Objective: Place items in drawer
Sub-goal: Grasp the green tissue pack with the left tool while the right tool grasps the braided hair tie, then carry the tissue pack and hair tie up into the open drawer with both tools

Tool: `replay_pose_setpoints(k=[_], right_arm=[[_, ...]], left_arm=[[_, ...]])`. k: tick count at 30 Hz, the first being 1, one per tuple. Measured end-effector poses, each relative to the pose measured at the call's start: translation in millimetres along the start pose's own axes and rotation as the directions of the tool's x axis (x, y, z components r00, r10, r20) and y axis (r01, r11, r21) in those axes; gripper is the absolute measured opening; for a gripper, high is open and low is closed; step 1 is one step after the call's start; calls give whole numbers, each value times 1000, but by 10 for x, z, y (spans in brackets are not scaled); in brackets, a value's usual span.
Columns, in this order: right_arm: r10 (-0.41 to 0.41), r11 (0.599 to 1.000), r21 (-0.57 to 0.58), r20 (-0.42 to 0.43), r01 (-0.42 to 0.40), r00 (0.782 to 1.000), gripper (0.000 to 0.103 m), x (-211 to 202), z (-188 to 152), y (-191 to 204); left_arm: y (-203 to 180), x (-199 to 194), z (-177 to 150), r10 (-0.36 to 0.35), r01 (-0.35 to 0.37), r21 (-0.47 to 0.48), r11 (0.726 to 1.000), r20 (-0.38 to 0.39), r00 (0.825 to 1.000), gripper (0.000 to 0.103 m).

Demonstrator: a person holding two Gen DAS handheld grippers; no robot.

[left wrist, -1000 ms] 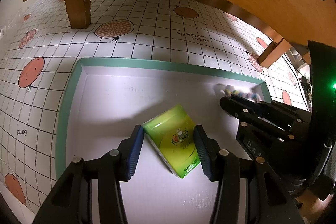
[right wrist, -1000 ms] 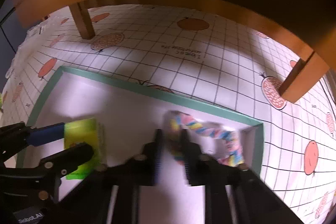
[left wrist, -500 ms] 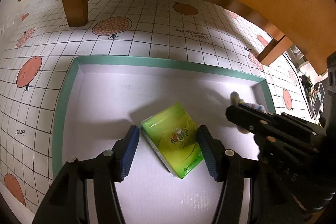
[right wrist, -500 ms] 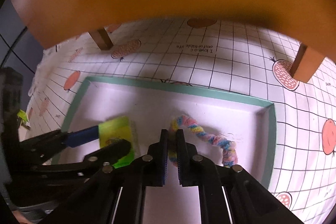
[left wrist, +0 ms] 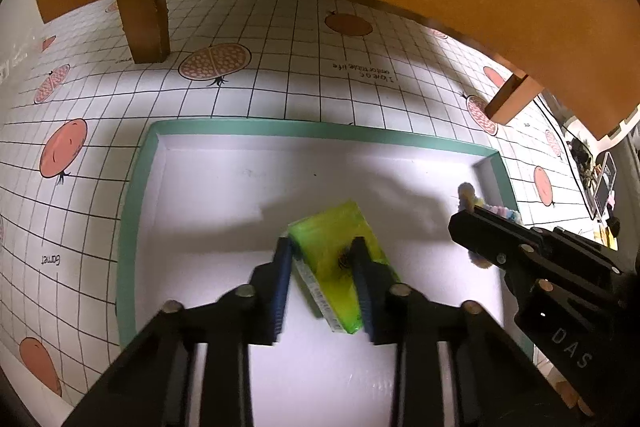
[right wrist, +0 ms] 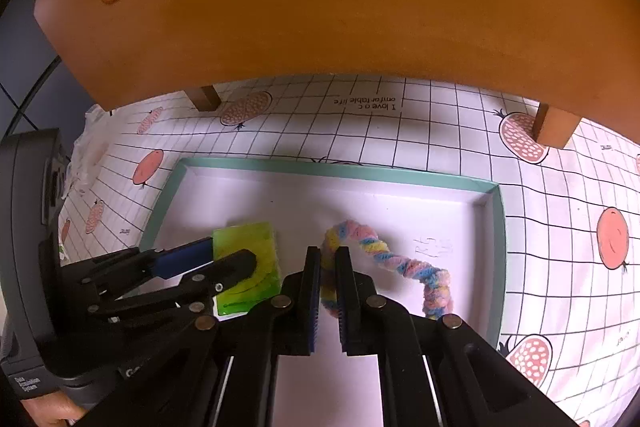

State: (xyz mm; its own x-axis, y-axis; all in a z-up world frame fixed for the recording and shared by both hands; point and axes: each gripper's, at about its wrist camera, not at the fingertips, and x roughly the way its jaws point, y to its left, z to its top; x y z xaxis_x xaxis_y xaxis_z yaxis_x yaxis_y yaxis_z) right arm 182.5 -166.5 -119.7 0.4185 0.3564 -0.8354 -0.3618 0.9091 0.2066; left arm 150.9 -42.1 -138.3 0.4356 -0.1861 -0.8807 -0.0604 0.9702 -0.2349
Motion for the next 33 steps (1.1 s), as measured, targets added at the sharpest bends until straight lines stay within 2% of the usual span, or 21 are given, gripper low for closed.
replay_pose_setpoints(k=[1,7,9,11,13,15,19,24,33], right_arm=[[-1,1000,6,2,1,1000,8,-14,-5,4],[-12,999,33,15,12,1000,8,-90,-16,-23],[-15,999,47,21,14,1000,8,-117,-15,-49],[-15,998,61,25,14,1000,8,-136,-19,-75],[-14,997,72,30,12,999,8,-149,-16,-96],[-13,997,78,33,10,999,8,-156,-15,-109],[-15,997,79,35,12,999,8,-153,-12,-113],[-15,996,83,39,11,999,8,-157,-12,-109],[-22,996,84,44,18,999,8,-187,-15,-100]], left_arm=[[1,4,-7,5,-5,7,1000,-6,1000,16],[12,-24,-51,-18,18,10,1000,-7,1000,16],[11,-27,-51,-33,33,7,999,-16,999,23],[12,-48,-47,-44,44,-5,999,-3,999,51],[-4,-63,-29,-62,63,-12,998,8,998,56],[-63,-36,1,-61,61,7,998,-2,998,56],[-188,128,9,-3,6,53,999,-52,999,56],[-249,179,-4,33,-30,82,996,-39,999,57],[-204,157,-32,24,-21,78,997,-45,999,54]])
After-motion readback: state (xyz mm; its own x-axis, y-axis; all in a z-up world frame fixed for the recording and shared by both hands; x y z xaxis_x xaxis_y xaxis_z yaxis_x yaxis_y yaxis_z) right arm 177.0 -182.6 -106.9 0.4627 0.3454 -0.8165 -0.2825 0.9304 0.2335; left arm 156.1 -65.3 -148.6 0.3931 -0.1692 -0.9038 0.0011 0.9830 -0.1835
